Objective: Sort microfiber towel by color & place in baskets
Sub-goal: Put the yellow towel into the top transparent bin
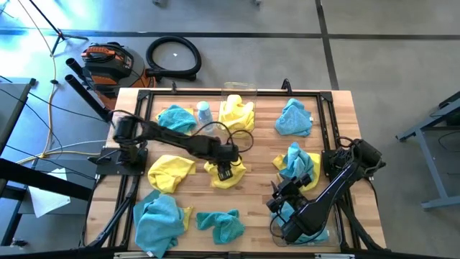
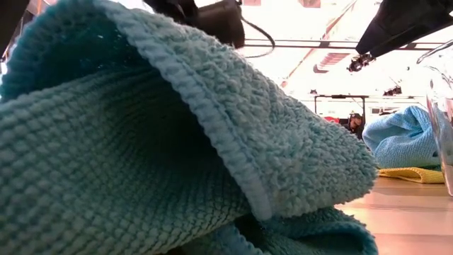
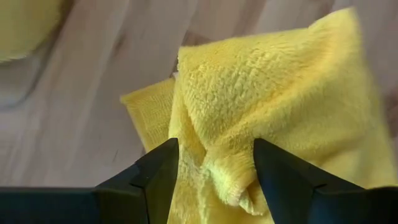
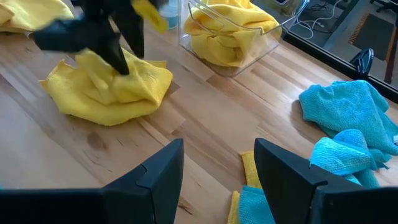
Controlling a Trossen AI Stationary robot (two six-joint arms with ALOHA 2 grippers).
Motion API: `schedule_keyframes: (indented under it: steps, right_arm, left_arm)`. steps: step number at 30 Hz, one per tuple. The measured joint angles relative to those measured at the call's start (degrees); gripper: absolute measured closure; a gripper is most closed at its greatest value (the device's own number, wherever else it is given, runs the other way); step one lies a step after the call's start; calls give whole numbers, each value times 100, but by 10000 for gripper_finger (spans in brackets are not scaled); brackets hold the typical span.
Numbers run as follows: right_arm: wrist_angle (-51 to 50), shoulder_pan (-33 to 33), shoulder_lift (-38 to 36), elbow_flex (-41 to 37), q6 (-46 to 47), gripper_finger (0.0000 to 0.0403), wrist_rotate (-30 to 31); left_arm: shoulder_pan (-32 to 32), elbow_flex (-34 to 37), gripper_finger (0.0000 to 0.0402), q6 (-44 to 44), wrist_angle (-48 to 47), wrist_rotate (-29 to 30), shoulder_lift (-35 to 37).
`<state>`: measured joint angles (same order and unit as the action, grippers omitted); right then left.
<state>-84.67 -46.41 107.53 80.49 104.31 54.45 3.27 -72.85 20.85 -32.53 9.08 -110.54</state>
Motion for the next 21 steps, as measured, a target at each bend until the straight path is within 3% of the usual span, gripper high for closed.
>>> schedule_keyframes:
  steps: [4, 9, 21]
  right_arm:
    - [-30, 0, 0, 0, 0, 210, 0]
    - [-46, 0, 0, 0, 0, 210, -2]
    - [-75, -1, -4, 0, -24, 210, -17]
  left_arm:
    - [-56, -362, 258, -134, -361, -4, -342]
    - [-61, -790, 383, -254, -644, 41, -295]
    - [-46, -2317, 400, -1133, -1273, 1323, 805]
